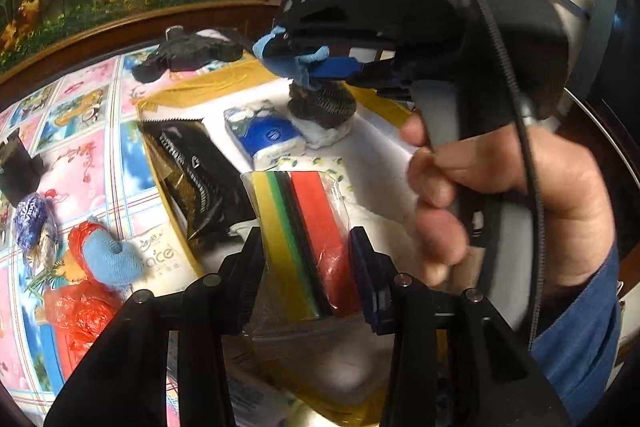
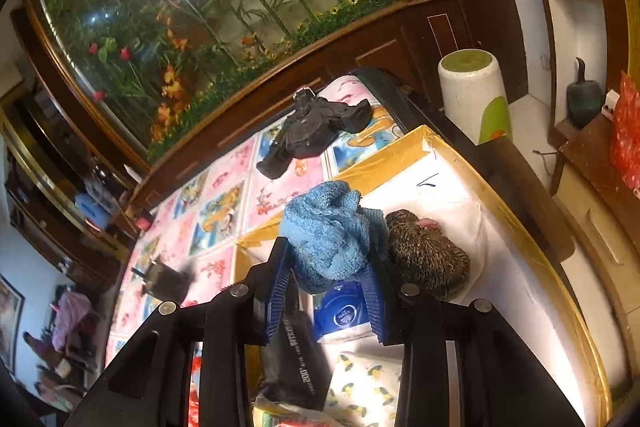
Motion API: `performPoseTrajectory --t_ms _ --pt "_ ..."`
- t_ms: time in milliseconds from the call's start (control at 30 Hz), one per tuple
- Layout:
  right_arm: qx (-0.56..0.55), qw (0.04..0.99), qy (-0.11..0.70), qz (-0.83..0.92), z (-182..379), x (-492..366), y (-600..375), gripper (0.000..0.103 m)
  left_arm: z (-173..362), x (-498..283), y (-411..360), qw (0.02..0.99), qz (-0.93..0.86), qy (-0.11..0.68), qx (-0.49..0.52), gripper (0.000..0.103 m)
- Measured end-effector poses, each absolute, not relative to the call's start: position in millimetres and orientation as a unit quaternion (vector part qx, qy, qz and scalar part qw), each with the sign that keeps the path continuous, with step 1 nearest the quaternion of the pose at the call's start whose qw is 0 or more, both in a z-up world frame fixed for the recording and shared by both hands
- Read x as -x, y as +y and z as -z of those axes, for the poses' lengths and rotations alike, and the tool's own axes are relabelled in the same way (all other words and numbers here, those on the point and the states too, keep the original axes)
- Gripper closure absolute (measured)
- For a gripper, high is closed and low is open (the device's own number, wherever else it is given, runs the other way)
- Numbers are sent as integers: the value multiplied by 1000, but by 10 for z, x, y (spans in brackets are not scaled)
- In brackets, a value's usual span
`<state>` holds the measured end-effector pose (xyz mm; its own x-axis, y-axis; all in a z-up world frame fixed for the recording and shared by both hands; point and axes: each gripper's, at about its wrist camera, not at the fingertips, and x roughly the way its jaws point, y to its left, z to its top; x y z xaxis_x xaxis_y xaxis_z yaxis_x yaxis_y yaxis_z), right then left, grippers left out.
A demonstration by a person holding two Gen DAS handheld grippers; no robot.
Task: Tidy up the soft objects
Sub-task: 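Carry the sponge pack and blue cloth with both grippers into the yellow box, then open both grippers to release the sponge pack and blue cloth in the box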
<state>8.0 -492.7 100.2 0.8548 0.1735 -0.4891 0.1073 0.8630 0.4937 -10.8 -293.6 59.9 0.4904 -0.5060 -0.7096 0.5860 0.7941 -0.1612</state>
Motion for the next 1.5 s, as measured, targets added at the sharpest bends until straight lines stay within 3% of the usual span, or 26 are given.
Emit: performPoseTrajectory --t_ms 533,1267,1500 --pt "-206 920 334 22 -972 -387 -4867 69 -482 119 -2876 865 324 378 -58 64" --pt "-200 922 331 21 -928 -438 -4835 64 -481 143 -2855 874 317 363 -68 61" --pt "-197 924 326 23 -948 -425 -4811 63 -469 116 -2854 876 312 360 -75 54"
